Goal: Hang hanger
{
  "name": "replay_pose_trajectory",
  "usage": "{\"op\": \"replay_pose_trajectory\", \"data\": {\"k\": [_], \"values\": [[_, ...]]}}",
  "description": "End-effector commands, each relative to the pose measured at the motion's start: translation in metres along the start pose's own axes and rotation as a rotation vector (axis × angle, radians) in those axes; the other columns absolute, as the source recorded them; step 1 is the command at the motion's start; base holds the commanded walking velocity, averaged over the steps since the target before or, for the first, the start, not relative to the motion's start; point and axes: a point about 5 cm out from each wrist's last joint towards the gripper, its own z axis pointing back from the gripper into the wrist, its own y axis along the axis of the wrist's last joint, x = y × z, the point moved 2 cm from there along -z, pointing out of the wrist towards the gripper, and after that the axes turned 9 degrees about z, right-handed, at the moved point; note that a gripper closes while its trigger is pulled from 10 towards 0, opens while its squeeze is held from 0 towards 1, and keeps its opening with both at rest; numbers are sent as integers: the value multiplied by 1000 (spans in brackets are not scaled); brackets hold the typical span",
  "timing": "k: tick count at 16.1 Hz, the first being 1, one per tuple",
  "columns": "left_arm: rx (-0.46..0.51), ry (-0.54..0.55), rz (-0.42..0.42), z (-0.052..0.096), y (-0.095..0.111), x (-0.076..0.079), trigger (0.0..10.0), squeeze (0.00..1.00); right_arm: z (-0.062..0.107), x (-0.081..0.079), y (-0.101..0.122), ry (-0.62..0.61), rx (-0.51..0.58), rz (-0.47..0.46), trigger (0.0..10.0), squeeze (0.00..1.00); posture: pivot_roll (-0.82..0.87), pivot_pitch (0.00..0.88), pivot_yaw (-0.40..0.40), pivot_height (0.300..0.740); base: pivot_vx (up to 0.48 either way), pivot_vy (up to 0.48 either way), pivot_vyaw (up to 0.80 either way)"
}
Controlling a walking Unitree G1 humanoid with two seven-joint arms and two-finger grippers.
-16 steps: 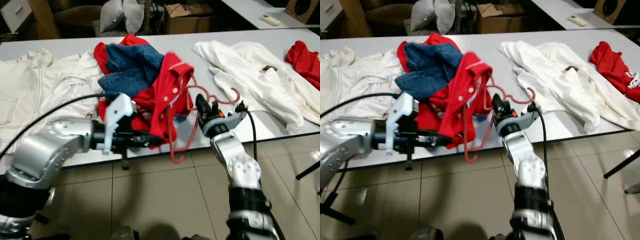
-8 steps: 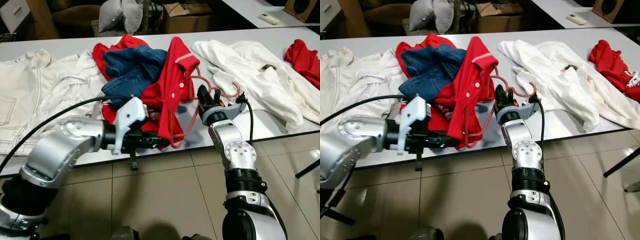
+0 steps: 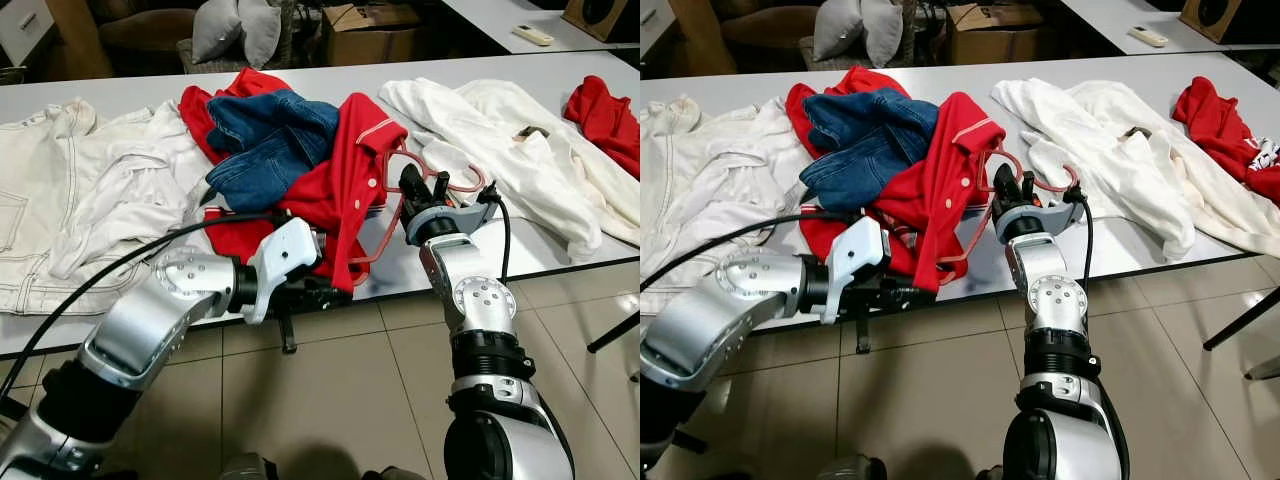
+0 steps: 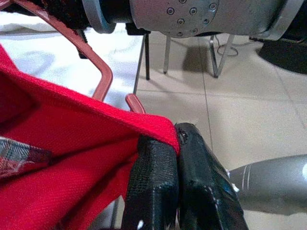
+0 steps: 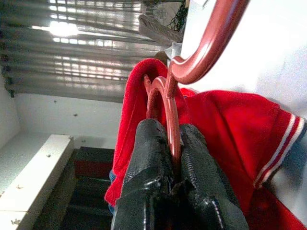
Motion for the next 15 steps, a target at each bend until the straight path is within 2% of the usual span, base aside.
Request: {"op": "replay_pose_trajectory", "data": {"k": [1,3,6,9,11,12,14,15], "values": [[-2,-124,6,-10,-2,22,0,0,-14,-38,-20,83,28,-129,10000,0,92,82,-8,740,0,0,0],[24,-183,47,-11,-1,33,0,0,-19,-37,-20,70,46,-150,10000,0,96,85,-12,740,0,0,0],[16,-182,57,-18,-5,35,0,0,-26,-41,-22,65,61,-189,10000,0,98,85,-14,740,0,0,0],[22,-205,52,-24,-2,38,0,0,-32,-47,-22,58,87,-213,10000,0,99,85,-14,740,0,0,0],[-12,-205,22,-32,-5,40,0,0,-39,-56,-21,72,95,-240,10000,0,97,85,-14,740,0,0,0],[-7,-200,16,-34,-5,39,0,0,-41,-59,-23,77,85,-222,10000,0,94,84,-14,740,0,0,0],[62,-189,30,-35,8,38,0,0,-42,-63,-34,88,28,-103,10000,0,93,85,-15,740,0,0,0],[128,-169,46,-31,21,32,0,0,-40,-63,-48,96,-34,5,10000,0,93,84,-18,740,0,0,0]]}}
